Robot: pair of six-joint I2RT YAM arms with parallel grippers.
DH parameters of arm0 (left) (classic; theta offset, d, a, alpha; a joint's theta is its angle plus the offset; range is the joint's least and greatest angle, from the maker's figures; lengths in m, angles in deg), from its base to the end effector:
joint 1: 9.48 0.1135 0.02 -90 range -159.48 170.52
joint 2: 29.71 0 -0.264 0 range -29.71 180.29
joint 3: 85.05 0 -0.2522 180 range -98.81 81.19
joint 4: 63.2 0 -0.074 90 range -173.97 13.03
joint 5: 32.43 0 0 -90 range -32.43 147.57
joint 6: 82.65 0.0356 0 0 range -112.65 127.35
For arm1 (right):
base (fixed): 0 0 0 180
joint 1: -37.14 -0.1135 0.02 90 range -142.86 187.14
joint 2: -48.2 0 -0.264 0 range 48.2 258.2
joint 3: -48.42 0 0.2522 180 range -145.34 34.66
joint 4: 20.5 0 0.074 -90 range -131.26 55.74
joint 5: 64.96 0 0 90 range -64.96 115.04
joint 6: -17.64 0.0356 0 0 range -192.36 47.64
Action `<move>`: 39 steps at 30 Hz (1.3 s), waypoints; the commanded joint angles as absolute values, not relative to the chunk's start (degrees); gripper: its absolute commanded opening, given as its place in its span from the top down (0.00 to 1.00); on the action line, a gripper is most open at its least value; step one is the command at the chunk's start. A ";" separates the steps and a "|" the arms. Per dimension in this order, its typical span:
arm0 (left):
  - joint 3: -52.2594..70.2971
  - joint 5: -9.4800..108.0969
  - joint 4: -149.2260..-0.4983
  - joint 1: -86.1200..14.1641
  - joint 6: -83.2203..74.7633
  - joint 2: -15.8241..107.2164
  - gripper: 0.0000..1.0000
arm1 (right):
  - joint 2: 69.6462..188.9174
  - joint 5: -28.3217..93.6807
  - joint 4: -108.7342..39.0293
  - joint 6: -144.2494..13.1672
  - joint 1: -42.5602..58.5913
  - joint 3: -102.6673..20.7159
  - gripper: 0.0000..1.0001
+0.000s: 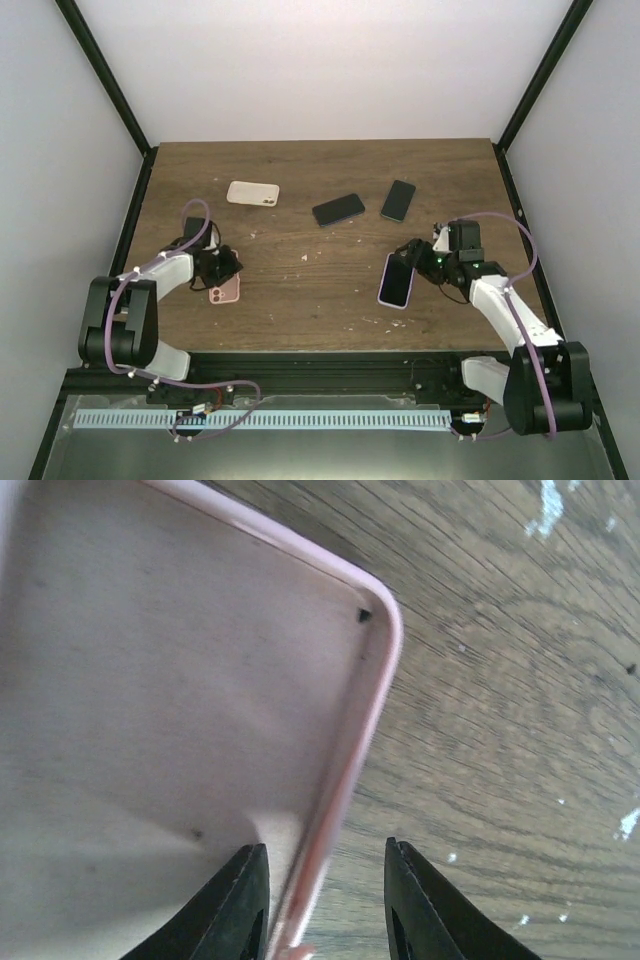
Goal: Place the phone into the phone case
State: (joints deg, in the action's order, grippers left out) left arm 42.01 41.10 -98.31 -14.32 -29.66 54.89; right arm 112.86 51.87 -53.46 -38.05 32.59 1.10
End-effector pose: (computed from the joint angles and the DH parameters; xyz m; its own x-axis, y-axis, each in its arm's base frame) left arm 0.2507 -0.0314 0.1446 -0.8470 -0.5076 -0.1581 -0.3976 0.8022 -0.4455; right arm 0.2134 0.0331 0.1956 -0.8354 0.4381 -0.3319 0.1365 0.7503 0.6469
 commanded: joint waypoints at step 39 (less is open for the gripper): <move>45.49 38.62 -101.36 -14.66 -27.64 47.58 0.24 | 164.55 14.27 -62.01 -42.04 23.97 -52.76 0.00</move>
